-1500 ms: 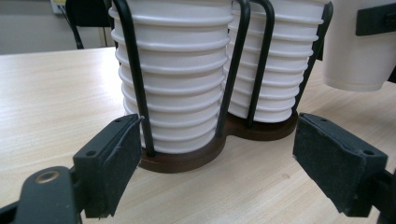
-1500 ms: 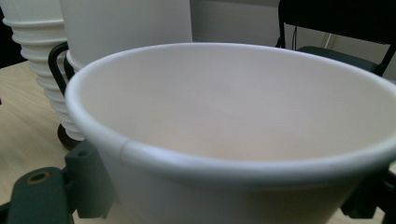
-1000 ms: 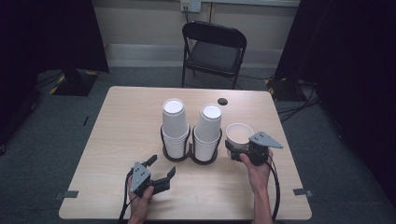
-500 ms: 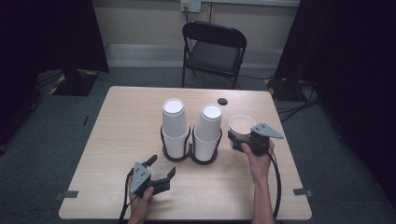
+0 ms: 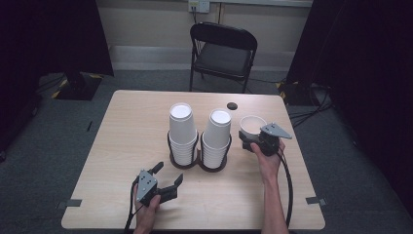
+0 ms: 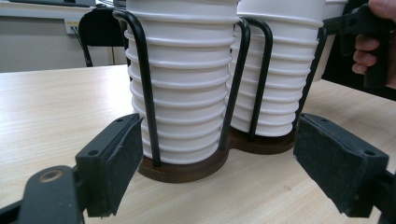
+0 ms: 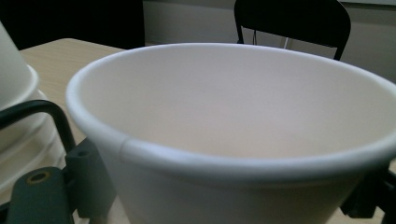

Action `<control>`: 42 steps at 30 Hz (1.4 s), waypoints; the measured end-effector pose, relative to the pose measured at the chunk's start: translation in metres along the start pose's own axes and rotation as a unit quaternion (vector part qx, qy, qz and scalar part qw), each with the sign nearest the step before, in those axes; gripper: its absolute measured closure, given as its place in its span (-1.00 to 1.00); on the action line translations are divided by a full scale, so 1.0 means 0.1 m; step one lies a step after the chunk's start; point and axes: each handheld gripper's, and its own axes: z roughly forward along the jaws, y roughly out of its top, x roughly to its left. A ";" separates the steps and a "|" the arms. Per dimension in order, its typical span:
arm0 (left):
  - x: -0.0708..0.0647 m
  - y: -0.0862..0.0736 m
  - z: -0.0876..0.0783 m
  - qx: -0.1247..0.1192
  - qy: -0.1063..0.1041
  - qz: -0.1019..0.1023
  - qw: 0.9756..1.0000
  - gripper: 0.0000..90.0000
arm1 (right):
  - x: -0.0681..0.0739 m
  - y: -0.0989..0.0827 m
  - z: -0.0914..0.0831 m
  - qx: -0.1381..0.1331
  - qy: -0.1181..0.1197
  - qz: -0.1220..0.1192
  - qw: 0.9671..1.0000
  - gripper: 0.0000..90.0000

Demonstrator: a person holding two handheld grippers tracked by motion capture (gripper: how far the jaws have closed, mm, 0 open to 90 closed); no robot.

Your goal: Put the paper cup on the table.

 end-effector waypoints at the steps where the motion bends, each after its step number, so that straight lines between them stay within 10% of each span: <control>1: 0.00 0.00 0.00 0.001 0.000 0.001 1.000 -0.65 | -0.01 -0.01 0.02 0.000 -0.003 0.000 1.000 -0.72; 42: -0.01 0.00 -0.01 -0.001 0.003 0.005 1.000 -0.65 | -0.08 -0.36 0.20 0.066 0.000 0.028 0.997 -0.70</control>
